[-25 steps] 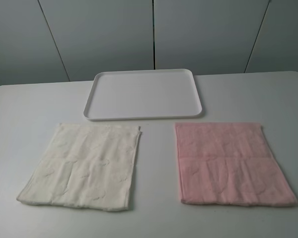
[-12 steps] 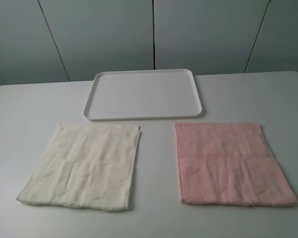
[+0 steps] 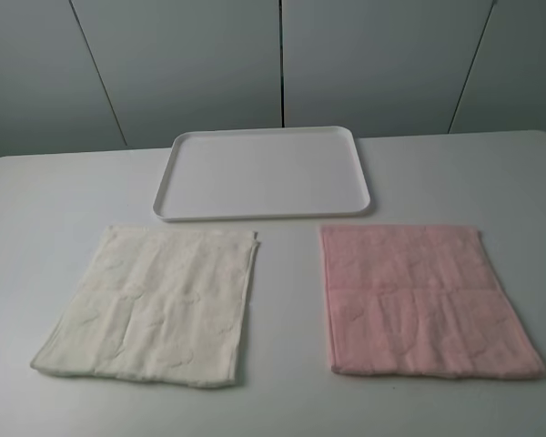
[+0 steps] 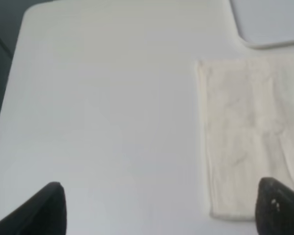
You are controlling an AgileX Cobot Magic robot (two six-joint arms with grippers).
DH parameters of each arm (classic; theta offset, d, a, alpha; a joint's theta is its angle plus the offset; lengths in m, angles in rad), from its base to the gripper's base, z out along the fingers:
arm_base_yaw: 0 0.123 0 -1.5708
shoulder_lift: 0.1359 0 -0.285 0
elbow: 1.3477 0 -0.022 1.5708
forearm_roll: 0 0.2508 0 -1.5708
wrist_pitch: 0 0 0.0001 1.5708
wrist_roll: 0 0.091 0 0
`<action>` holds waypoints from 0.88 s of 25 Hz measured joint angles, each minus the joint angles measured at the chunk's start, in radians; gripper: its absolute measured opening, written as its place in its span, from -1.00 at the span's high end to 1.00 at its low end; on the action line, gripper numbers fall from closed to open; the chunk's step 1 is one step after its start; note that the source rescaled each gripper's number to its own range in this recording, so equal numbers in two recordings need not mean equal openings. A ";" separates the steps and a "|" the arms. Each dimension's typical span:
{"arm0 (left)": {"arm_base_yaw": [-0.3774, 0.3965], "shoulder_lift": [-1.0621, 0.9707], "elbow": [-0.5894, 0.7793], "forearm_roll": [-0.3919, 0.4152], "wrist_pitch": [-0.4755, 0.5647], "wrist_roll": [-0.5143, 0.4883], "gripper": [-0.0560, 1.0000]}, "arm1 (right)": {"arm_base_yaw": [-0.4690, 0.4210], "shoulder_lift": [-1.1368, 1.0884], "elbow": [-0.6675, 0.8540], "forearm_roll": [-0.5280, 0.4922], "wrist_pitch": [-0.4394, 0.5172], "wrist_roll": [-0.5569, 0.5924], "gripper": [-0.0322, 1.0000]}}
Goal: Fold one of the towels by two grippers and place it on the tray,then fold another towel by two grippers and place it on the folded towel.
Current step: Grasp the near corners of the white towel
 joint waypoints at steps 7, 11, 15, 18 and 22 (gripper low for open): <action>0.000 0.314 -0.017 -0.030 -0.116 0.091 -0.99 | 0.000 0.187 0.000 0.074 -0.097 -0.081 -1.00; 0.000 0.498 -0.067 -0.111 -0.149 0.168 -0.99 | 0.000 0.362 0.000 0.208 -0.172 -0.229 -1.00; 0.000 0.655 -0.145 -0.198 -0.177 0.306 -0.99 | 0.000 0.585 -0.032 0.381 -0.238 -0.430 -1.00; 0.000 0.753 -0.199 -0.255 -0.224 0.423 -0.99 | 0.000 0.753 -0.100 0.528 -0.252 -0.604 -1.00; 0.000 0.861 -0.261 -0.302 -0.252 0.594 -0.99 | 0.050 0.916 -0.237 0.567 -0.258 -0.722 -1.00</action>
